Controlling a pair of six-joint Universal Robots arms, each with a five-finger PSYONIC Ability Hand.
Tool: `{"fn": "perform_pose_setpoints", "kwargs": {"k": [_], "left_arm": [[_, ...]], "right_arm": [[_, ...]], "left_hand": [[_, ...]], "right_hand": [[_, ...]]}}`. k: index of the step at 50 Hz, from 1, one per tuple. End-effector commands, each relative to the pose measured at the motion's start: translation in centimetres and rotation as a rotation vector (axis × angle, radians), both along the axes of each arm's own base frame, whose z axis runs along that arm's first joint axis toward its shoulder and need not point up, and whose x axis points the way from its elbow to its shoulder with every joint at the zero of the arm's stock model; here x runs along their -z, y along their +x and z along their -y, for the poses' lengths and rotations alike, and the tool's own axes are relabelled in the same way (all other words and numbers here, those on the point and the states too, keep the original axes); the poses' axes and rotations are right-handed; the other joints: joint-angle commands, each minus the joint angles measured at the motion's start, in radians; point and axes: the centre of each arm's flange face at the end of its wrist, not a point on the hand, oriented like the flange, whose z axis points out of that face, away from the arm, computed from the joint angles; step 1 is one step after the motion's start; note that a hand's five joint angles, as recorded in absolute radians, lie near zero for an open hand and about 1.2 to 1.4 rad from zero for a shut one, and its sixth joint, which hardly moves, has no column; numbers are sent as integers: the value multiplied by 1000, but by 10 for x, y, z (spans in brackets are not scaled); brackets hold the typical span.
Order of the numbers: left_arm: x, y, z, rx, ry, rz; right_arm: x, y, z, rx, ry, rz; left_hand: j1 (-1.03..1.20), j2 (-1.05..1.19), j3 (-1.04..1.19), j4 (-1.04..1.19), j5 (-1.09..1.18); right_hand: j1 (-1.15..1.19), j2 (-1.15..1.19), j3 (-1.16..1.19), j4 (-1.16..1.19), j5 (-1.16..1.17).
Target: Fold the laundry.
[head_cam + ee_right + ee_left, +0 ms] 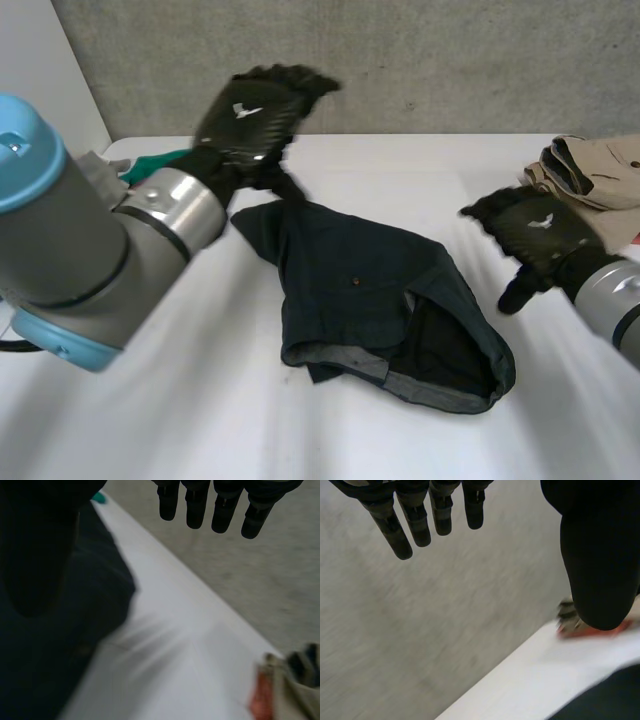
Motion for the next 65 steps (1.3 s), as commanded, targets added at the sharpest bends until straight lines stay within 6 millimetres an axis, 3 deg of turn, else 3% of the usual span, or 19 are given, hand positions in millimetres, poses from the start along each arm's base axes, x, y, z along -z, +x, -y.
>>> {"fn": "perform_pose_setpoints", "kwargs": {"k": [1,3,11,20,26,28,30,32,34,38,39,42,44,46,50,51,58,59,65], "left_arm": [[61,35,64,-85,-11,240],[82,37,77,-51,-23,307],[133,27,113,7,-58,393],[159,13,142,8,-128,371],[174,-3,145,29,-154,362],[176,-5,147,31,-160,360],[180,-7,148,25,-159,361],[182,-7,148,25,-162,361],[181,-8,150,14,-190,354],[175,-9,152,-40,-251,331],[171,-9,153,-57,-266,324],[139,-10,154,-126,-350,273],[119,-7,153,-166,-377,248],[94,-3,147,-209,-405,211],[31,-1,124,-228,-457,106],[-1,1,109,-224,-485,47],[-102,26,48,-238,-551,-162],[-125,33,28,-235,-574,-199],[-187,57,-34,-220,-666,-285]], "right_arm": [[-1,45,-50,-165,75,22],[-3,58,-57,-183,76,55],[38,125,-80,-239,145,62],[75,166,-84,-308,110,68],[91,178,-83,-333,98,72],[90,181,-83,-335,91,77],[88,182,-81,-333,83,82],[81,181,-76,-319,64,97],[77,180,-75,-314,52,103],[40,176,-77,-313,-19,157],[21,172,-79,-311,-50,180],[-5,163,-77,-294,-97,213],[-35,148,-68,-260,-164,250],[-72,130,-62,-220,-253,276],[-115,104,-51,-158,-372,298],[-125,99,-48,-145,-397,305],[-188,60,-39,-69,-530,345],[-195,57,-41,-66,-546,351],[-239,39,-73,-68,-656,439]], "left_hand": [[19,-1,-7,3,1],[22,2,-4,6,4],[48,28,22,32,30],[86,66,60,70,69],[300,280,274,284,283],[464,444,438,448,446],[819,799,793,803,801],[1054,1034,1028,1038,1036],[1190,1170,1164,1174,1172],[1190,1170,1164,1174,1172],[1190,1170,1164,1174,1172],[1190,1170,1164,1174,1172],[1190,1170,1164,1174,1172],[1190,1170,1164,1174,1172],[1190,1170,1164,1174,1172],[1190,1170,1164,1174,1172],[1190,1170,1164,1174,1172],[1190,1170,1164,1174,1172],[1190,1170,1164,1174,1172]], "right_hand": [[-58,-40,-39,-40,-43],[-58,-40,-39,-40,-43],[-58,-40,-39,-40,-43],[-45,-27,-26,-27,-30],[224,243,244,243,239],[459,478,479,478,474],[705,724,725,724,720],[1116,1135,1136,1135,1131],[1163,1182,1183,1182,1178],[1163,1182,1183,1182,1178],[1163,1182,1183,1182,1178],[1163,1182,1183,1182,1178],[1163,1182,1183,1182,1178],[1163,1182,1183,1182,1178],[1163,1182,1183,1182,1178],[1163,1182,1183,1182,1178],[1163,1182,1183,1182,1178],[1163,1182,1183,1182,1178],[1163,1182,1183,1182,1178]]}}
